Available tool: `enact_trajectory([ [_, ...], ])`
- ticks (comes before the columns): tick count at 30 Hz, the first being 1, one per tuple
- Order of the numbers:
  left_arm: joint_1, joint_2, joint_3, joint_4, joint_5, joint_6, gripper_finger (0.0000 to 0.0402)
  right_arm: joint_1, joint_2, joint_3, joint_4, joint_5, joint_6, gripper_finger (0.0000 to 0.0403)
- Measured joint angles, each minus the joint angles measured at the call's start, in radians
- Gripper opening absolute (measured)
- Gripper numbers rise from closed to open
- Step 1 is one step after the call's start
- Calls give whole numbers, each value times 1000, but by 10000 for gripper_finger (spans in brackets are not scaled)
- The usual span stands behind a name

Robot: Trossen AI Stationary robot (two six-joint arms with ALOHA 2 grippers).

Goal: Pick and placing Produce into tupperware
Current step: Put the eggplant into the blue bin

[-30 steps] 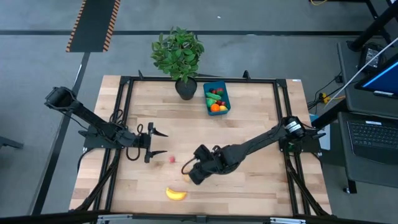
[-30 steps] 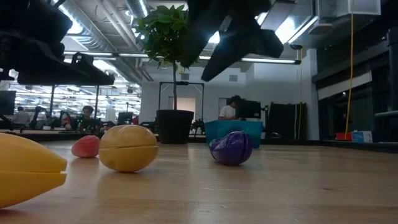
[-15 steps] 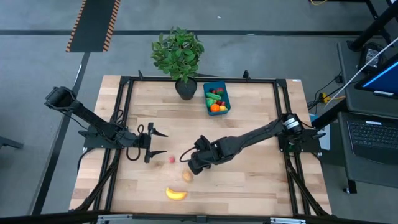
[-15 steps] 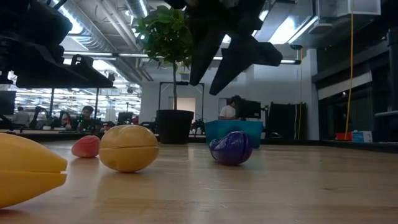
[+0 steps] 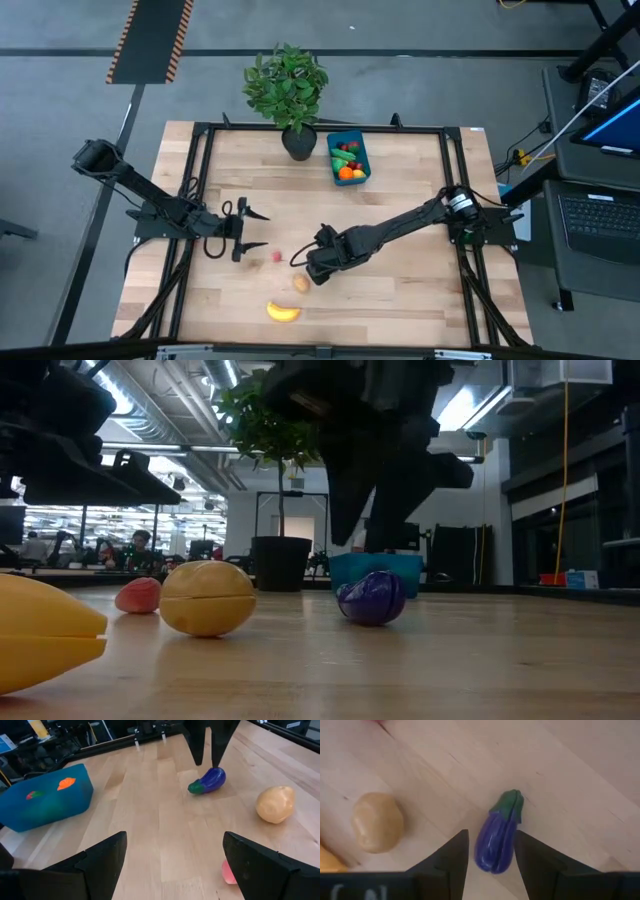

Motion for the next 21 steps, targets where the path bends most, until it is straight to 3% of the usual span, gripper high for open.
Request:
enact_trajectory([
  [21,0,0,0,-3,0,-18,324,0,91,1,33,-32,1,159],
])
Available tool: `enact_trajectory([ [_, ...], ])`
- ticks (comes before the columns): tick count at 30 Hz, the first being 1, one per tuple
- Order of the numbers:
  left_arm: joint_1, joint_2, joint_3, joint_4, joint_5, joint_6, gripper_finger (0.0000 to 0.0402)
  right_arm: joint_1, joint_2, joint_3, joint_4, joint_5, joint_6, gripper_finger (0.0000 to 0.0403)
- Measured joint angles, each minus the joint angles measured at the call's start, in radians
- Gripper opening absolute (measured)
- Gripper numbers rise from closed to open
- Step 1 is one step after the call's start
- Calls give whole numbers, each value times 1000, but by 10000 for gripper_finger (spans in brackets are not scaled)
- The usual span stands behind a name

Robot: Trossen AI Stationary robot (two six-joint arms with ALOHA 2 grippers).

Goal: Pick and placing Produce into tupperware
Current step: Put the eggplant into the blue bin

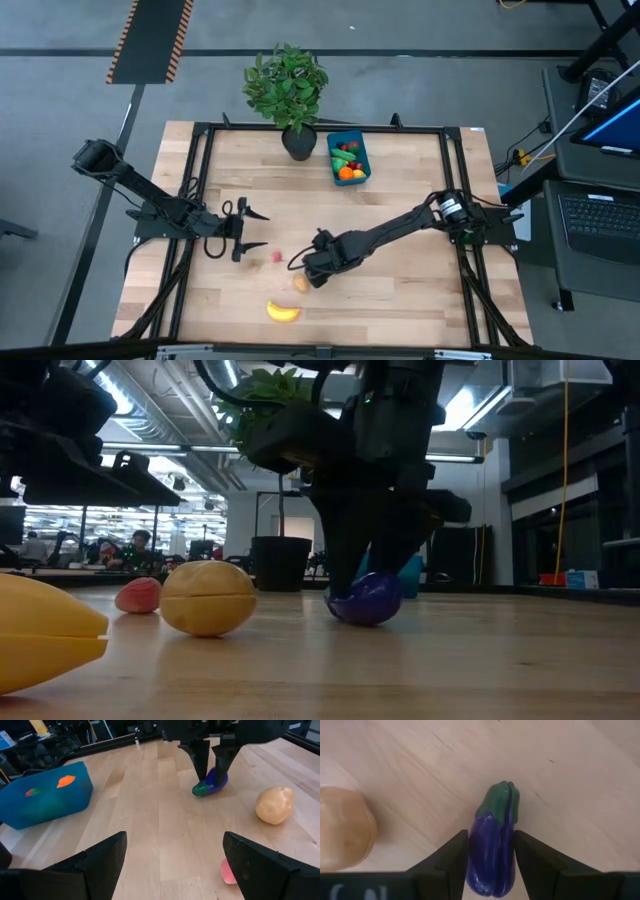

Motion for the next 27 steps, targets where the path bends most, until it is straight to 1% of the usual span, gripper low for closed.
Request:
enact_trajectory([
  [9,0,0,0,-15,4,-9,324,0,34,4,48,4,-3,159],
  [22,0,0,0,-20,8,-11,324,1,42,0,48,4,-9,159],
  [27,0,0,0,-22,8,-11,324,3,55,1,45,4,-35,159],
])
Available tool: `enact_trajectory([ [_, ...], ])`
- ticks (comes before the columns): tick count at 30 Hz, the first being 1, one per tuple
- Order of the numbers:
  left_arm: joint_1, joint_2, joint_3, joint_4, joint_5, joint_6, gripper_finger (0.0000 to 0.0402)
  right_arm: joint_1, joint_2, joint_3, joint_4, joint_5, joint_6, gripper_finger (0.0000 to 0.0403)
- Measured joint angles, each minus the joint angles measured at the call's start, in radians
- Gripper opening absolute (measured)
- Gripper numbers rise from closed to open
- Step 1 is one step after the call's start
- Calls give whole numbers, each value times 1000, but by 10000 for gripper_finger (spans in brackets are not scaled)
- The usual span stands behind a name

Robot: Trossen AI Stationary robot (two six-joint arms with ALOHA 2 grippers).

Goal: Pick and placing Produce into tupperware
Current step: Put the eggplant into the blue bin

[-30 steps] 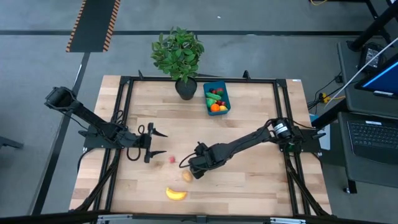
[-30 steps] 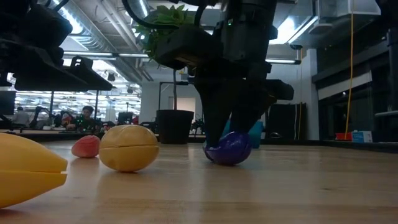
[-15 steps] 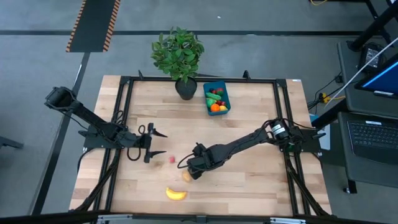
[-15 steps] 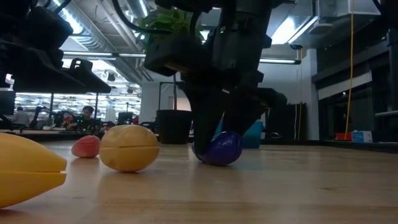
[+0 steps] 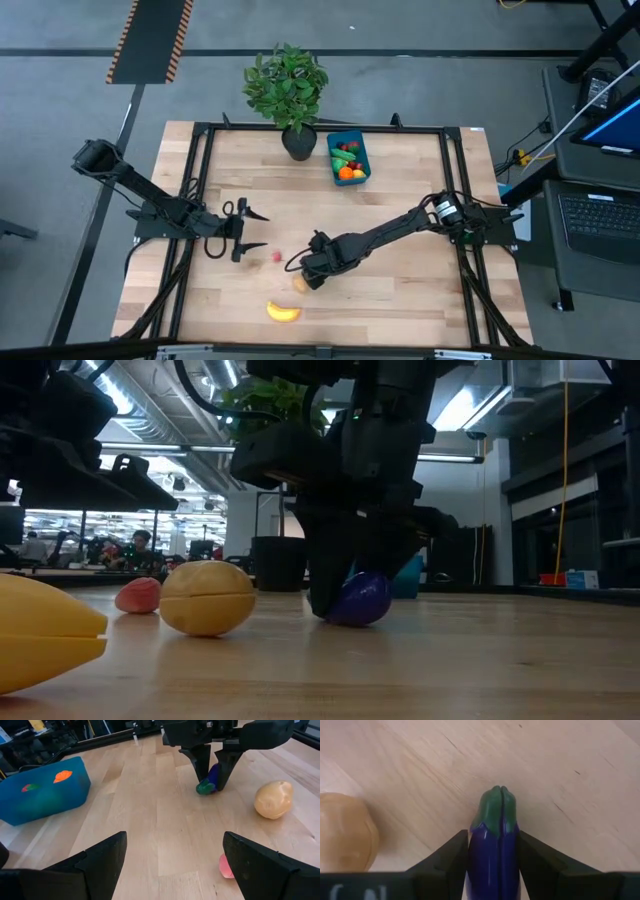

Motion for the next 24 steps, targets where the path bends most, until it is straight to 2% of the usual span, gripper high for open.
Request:
enact_trajectory([
  [9,0,0,0,-1,0,0,324,1,0,-1,-3,0,-2,158],
  [16,0,0,0,-1,0,0,324,1,-1,-1,-8,-2,-2,119],
  [24,0,0,0,-1,0,0,324,1,3,30,-30,-14,-37,116],
])
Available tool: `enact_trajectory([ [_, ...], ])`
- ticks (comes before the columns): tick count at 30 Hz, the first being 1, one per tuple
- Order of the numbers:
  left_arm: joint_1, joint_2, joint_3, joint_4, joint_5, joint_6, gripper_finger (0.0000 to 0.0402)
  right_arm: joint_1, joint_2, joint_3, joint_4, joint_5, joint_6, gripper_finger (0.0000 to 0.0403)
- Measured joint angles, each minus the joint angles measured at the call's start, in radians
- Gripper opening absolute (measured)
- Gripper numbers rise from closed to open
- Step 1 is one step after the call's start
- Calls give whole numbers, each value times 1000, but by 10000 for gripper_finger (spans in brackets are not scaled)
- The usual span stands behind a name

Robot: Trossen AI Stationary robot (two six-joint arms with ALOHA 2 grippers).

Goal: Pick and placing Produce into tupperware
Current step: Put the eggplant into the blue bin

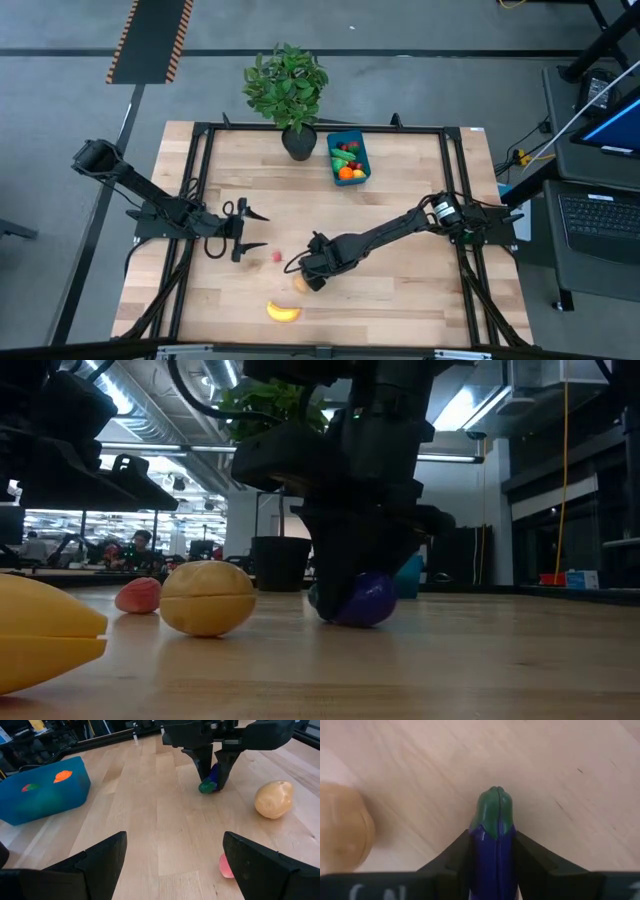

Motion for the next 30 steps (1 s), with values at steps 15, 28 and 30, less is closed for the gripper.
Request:
enact_trajectory([
  [15,0,0,0,0,0,2,324,16,1,262,-345,182,-68,116],
  [28,0,0,0,2,80,1,324,110,-16,525,-713,533,-23,116],
  [30,0,0,0,5,91,2,324,135,-32,513,-717,589,25,116],
])
